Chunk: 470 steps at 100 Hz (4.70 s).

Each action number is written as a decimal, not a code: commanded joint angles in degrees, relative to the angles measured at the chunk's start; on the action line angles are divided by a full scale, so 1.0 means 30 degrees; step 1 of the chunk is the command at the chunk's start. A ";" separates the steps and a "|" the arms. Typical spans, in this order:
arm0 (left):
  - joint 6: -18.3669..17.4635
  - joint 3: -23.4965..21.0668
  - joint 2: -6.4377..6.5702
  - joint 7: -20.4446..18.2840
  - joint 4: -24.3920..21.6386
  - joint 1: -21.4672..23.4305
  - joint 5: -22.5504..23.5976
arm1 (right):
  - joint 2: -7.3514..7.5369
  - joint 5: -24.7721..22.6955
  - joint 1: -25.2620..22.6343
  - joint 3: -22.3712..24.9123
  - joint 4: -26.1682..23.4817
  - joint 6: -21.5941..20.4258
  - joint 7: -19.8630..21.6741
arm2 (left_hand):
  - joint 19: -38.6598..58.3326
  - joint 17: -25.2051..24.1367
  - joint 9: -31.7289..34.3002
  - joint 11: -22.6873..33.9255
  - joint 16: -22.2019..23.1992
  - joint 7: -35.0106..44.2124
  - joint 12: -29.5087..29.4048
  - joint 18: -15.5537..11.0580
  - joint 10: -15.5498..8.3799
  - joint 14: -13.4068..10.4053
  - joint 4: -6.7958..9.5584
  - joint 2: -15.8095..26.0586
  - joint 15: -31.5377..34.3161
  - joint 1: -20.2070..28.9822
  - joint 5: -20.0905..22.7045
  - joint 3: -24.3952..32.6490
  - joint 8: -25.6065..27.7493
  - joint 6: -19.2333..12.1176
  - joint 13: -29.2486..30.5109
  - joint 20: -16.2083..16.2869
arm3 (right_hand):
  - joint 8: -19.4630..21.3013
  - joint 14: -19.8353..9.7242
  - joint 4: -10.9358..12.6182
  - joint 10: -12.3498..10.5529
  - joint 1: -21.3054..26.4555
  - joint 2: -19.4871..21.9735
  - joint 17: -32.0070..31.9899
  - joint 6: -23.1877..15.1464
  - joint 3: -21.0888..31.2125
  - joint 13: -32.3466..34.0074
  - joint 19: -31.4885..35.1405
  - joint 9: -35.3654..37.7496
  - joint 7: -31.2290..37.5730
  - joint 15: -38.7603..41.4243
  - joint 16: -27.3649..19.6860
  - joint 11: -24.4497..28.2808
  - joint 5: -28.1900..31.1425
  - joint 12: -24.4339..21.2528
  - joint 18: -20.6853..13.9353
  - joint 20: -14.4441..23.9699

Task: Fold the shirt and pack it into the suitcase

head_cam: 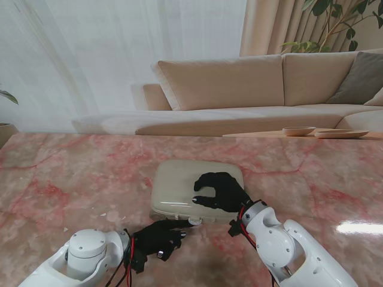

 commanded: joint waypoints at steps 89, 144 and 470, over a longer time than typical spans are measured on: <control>-0.2418 -0.0197 0.0070 -0.1663 0.0624 -0.0044 -0.0745 | 0.0139 0.0115 -0.0781 -0.0492 0.1786 0.0664 0.1153 | 0.3170 0.0443 0.0442 0.0020 0.0030 0.1071 0.0117 -0.0593 0.0011 -0.0305 -0.0046 -0.0349 0.1720 -0.0047 0.1765 0.0418 0.0385 -0.4032 0.0557 0.0308 | -0.0021 0.3470 0.0647 0.1544 0.0005 0.0192 0.2260 0.0060 0.0189 0.1524 0.3367 0.0336 0.0206 0.2270 -0.0065 0.0399 0.0566 -0.0041 0.6350 0.0463; -0.2286 -0.0140 -0.0100 -0.0656 0.0379 -0.0104 -0.0510 | 0.0139 0.0139 -0.0776 -0.0479 0.1867 0.0717 0.1169 | 0.3290 0.0597 0.0464 0.0047 -0.0029 0.0866 0.0181 -0.0652 0.0015 -0.0356 -0.0072 -0.0330 0.1788 -0.0111 0.1465 0.0529 0.0337 -0.3332 0.0661 0.0173 | -0.0023 0.3445 0.0651 0.1551 0.0018 0.0213 0.2245 0.0062 0.0176 0.1532 0.3340 0.0328 0.0205 0.2262 -0.0064 0.0383 0.0577 -0.0040 0.6367 0.0469; -0.5199 -0.4178 -0.1560 1.4727 -0.4162 0.2507 1.5368 | -0.1812 -0.0064 -0.2796 0.4890 -0.0043 0.2780 -0.7724 | -2.2645 -1.6742 -1.0976 -1.8391 -1.1753 0.1373 -1.1071 0.1334 0.3507 0.2531 -0.2219 0.1703 -2.4532 -0.6531 0.3802 -0.5318 0.3365 -0.0943 -1.7502 -0.8154 | -0.0617 0.3416 0.0771 0.1554 -0.0287 0.0607 0.2292 0.0366 -0.1273 0.1452 0.2613 0.0210 -0.1062 0.1067 -0.0744 -0.1090 -0.1038 -0.0835 0.6311 -0.0155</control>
